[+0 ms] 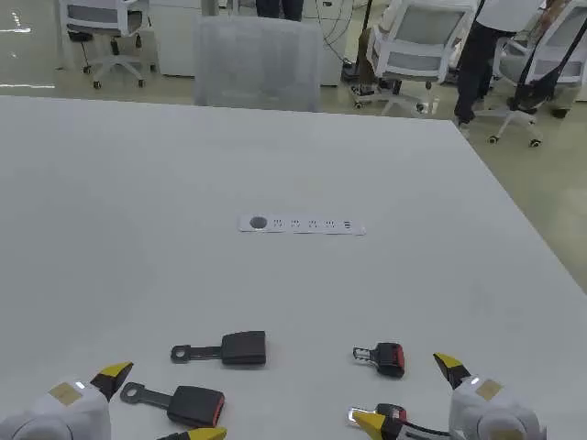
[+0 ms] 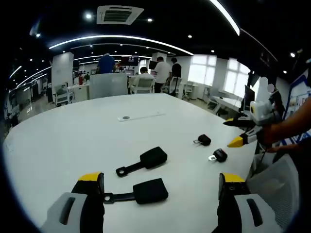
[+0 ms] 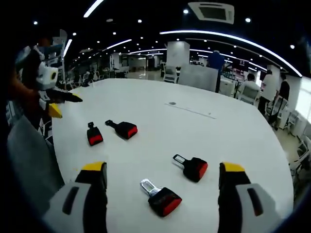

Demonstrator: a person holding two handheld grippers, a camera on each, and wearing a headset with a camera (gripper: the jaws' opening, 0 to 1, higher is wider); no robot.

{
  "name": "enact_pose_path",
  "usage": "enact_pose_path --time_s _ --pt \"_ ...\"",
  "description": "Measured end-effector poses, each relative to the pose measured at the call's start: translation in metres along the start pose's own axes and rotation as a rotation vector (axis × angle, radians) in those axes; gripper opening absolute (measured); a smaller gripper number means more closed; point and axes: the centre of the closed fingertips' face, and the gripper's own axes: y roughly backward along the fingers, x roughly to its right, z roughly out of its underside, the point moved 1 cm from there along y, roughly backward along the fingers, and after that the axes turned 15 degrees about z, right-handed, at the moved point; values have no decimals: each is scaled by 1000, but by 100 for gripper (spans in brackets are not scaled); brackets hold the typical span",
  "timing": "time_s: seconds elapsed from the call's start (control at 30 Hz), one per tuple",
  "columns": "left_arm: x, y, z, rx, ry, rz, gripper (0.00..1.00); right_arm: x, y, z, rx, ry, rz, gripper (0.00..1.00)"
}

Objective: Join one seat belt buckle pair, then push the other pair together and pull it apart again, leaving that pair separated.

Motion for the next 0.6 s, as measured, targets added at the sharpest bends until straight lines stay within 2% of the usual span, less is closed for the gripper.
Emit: enact_pose_path --time_s 0.33,0.6 --pt "-4 10 6 21 46 -24 100 0 0 3 -1 -46 -4 100" --pt "-7 11 8 35 80 -31 100 -1 0 2 2 -70 1 100"
